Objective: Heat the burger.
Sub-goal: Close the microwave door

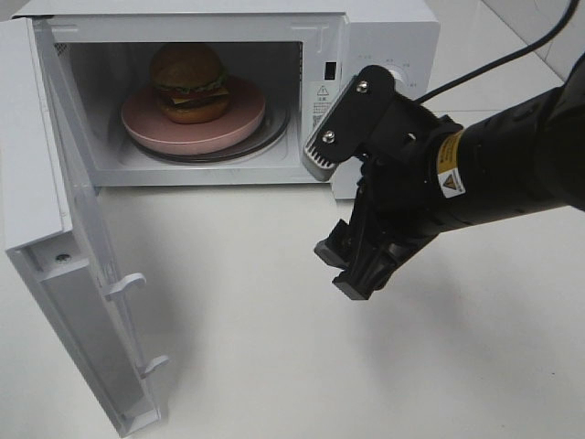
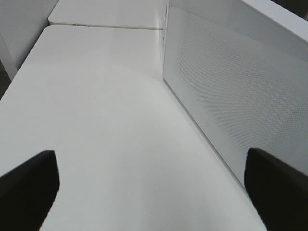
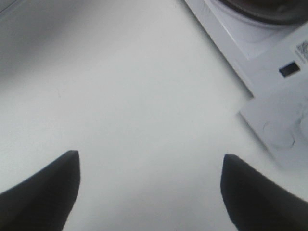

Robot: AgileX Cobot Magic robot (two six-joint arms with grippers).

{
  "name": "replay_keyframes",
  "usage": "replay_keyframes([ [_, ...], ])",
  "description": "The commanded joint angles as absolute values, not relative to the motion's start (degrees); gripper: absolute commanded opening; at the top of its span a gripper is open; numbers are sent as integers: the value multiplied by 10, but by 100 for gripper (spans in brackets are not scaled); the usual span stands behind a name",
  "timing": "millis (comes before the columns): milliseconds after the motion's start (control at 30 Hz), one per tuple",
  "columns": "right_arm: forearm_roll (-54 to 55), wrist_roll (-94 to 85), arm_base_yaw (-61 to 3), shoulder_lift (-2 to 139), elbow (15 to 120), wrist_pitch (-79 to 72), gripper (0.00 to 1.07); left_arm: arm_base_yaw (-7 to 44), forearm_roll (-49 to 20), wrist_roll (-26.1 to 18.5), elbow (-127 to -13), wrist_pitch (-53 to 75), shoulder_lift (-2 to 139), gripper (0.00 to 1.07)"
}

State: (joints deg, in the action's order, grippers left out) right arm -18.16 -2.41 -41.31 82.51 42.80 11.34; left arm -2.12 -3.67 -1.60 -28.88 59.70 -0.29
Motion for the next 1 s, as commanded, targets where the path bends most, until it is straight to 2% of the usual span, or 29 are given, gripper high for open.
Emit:
replay_keyframes([
  [33,-167,26,-414,804,426,170,76,-22,-37,-16,-288,595,-15,100],
  [133,-144,56,-414,783,426,235,76,-22,-37,-16,-288,595,-15,100],
  [200,-114,65,-414,752,426,331,76,-22,-37,-16,-288,595,-15,100],
  [400,-86,65,-414,701,426,451,76,-22,-37,-16,-288,595,-15,100],
  [1000,-66,80,-414,490,421,569,76,-22,-37,-16,-288,595,-15,100],
])
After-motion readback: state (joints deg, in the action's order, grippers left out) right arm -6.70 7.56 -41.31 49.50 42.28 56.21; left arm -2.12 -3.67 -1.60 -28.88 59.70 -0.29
